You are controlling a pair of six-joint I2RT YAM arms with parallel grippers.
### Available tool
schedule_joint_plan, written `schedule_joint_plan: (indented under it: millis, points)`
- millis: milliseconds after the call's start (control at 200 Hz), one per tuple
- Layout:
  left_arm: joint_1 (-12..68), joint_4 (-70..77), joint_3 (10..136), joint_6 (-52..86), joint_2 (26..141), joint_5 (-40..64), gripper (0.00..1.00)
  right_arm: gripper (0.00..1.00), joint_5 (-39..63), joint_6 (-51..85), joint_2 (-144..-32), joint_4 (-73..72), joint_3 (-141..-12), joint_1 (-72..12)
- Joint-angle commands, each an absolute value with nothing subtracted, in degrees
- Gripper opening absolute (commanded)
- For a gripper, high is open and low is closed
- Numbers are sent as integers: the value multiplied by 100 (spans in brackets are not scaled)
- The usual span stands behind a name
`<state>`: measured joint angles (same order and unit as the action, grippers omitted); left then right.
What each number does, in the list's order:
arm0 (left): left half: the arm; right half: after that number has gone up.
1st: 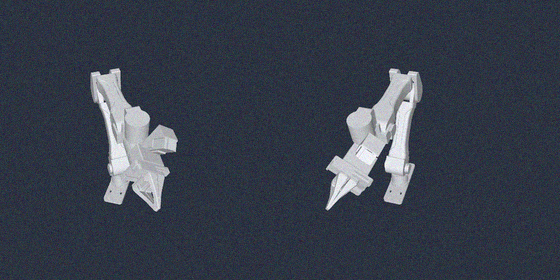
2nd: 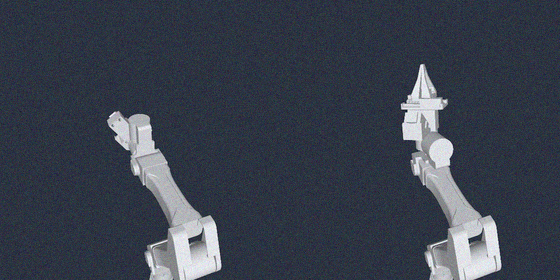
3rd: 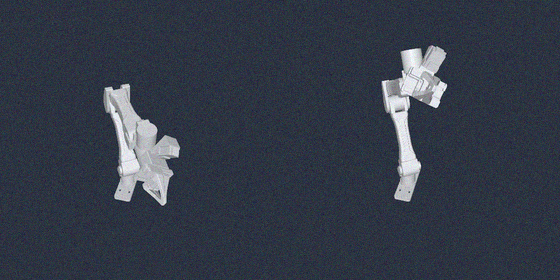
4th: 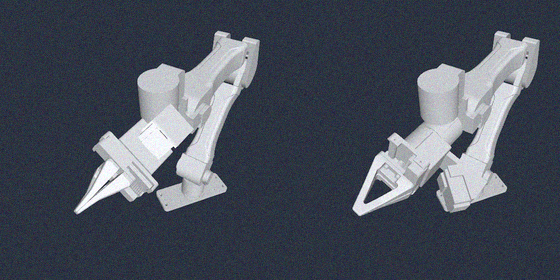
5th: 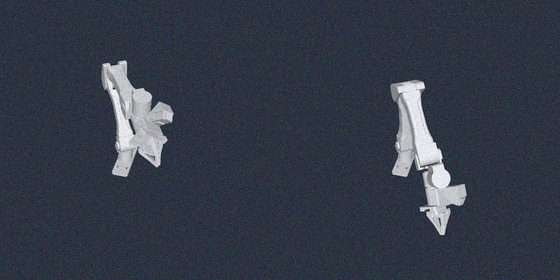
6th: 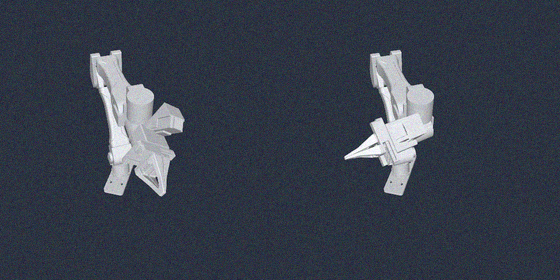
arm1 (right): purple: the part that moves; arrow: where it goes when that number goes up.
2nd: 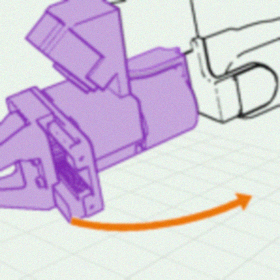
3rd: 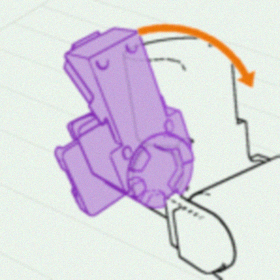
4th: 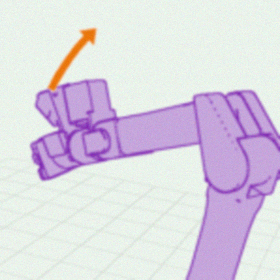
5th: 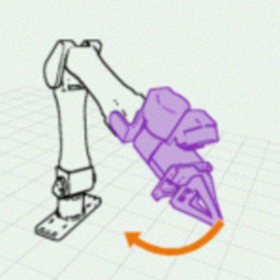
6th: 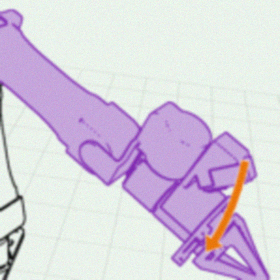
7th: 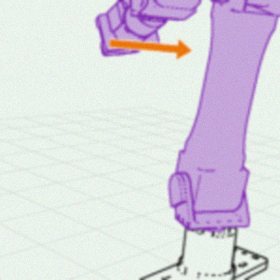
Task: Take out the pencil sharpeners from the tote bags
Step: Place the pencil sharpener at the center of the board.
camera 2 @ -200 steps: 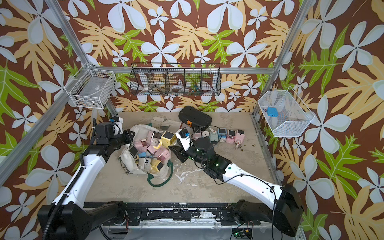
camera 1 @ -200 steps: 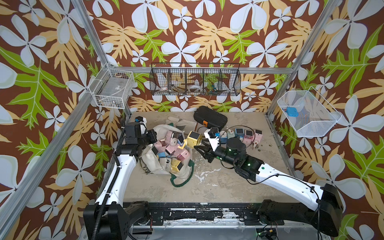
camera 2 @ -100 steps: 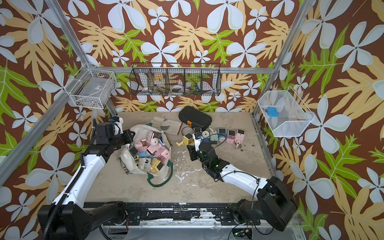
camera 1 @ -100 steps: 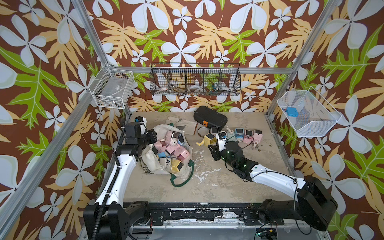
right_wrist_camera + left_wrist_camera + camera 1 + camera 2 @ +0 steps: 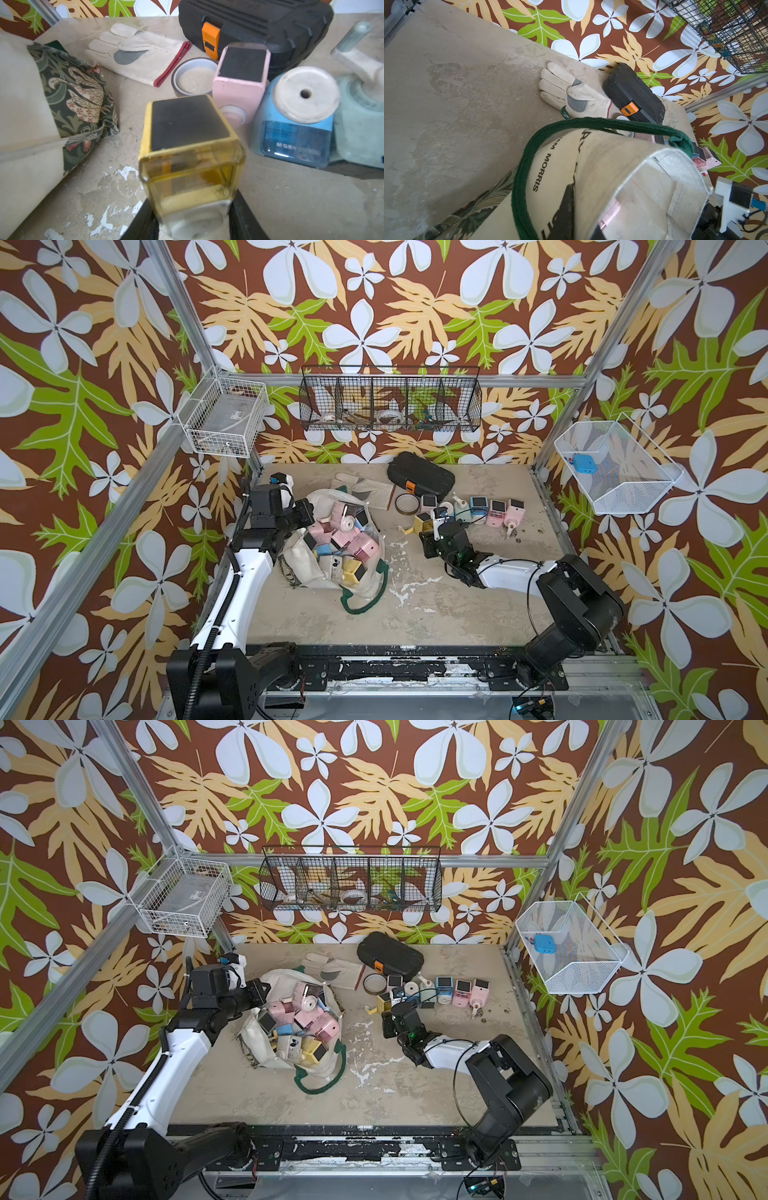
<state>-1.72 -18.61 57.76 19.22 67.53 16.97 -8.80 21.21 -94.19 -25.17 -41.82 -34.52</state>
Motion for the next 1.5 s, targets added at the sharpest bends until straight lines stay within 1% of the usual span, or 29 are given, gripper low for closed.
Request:
schedule_joint_plan:
  millis: [0, 160, 365, 435, 470, 575, 716, 811, 911, 1111, 1231, 1406, 1496]
  points:
    - [-169, -1506, 5783, 2030, 6708, 2022, 0, 25, -849, 2330, -9543, -2778, -4254, -3445]
    - [-168, -1511, 5787, 2033, 6715, 2030, 0, 26, -919, 2596, -9838, -2967, -4220, -3351]
    - [-174, -1508, 5785, 2038, 6724, 2037, 0, 26, -760, 2791, -10335, -3068, -4418, -3252]
    - [-174, -1508, 5794, 2031, 6724, 2032, 0, 29, -689, 2786, -10402, -3076, -4456, -3239]
    - [-175, -1512, 5791, 2035, 6724, 2038, 0, 32, -641, 2778, -10419, -3076, -4465, -3234]
    - [-171, -1509, 5783, 2033, 6715, 2036, 0, 48, -490, 2802, -10446, -3036, -4507, -3237]
    - [-171, -1504, 5779, 2031, 6715, 2039, 0, 66, -269, 2855, -10362, -2988, -4524, -3243]
    - [-169, -1508, 5783, 2036, 6715, 2039, 0, 73, -147, 2819, -10235, -2879, -4536, -3238]
    - [-172, -1510, 5784, 2031, 6715, 2033, 0, 77, -96, 2777, -10043, -2802, -4484, -3239]
    - [-170, -1505, 5775, 2032, 6710, 2039, 0, 80, -2, 2815, -9581, -2677, -4339, -3253]
    - [-167, -1508, 5779, 2030, 6710, 2037, 0, 81, -297, 2648, -9116, -2500, -4280, -3423]
    - [-170, -1508, 5781, 2030, 6715, 2030, 0, 80, -1070, 2114, -8267, -2269, -4219, -4046]
    - [-170, -1510, 5782, 2037, 6715, 2029, 0, 78, -1160, 1804, -7894, -2336, -4184, -4411]
